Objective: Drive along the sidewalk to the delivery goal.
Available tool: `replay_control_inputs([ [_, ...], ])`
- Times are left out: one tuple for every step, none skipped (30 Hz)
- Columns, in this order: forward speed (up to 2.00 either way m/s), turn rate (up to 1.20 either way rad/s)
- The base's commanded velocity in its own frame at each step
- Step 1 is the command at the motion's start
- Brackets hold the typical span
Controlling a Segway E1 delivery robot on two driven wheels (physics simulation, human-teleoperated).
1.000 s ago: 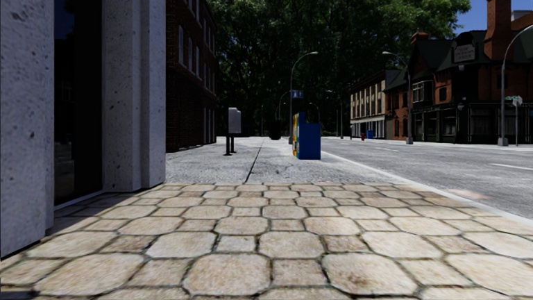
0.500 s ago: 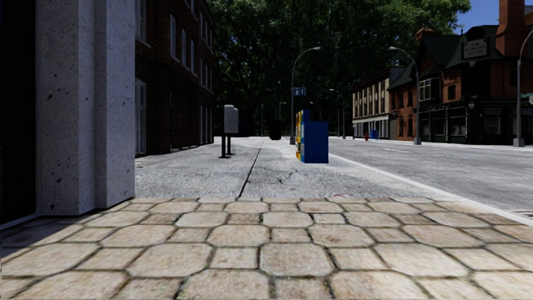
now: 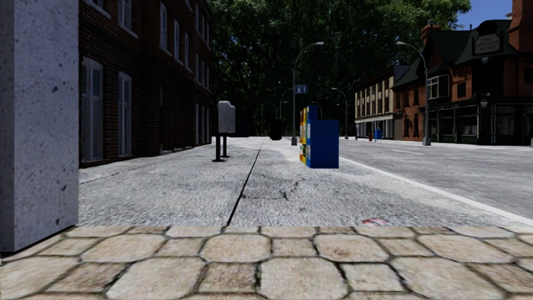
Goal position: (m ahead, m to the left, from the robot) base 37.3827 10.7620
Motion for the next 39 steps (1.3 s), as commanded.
replay_control_inputs([
  [2.0,0.0],
  [2.0,0.0],
  [2.0,0.0],
  [2.0,0.0],
  [2.0,0.0],
  [2.0,0.0],
  [2.0,0.0],
  [2.0,0.0],
  [2.0,0.0],
  [2.0,0.0],
  [2.0,0.0],
  [2.0,0.0],
  [2.0,0.0],
  [2.0,0.0],
  [2.0,0.0],
  [2.0,0.0],
  [2.0,0.0],
  [2.0,0.0],
  [2.0,0.0],
  [2.0,0.0],
  [2.0,0.0],
  [2.0,0.0],
  [2.0,0.0],
  [2.0,0.0],
  [2.0,0.0],
  [2.0,0.0],
  [2.0,0.0],
  [2.0,0.0],
  [2.0,0.0],
  [2.0,0.0],
  [2.0,0.0],
  [2.0,0.0],
  [2.0,0.0],
  [2.0,0.0],
  [2.0,0.0],
  [2.0,0.0],
  [2.0,0.0],
  [2.0,0.0],
  [2.0,0.0],
])
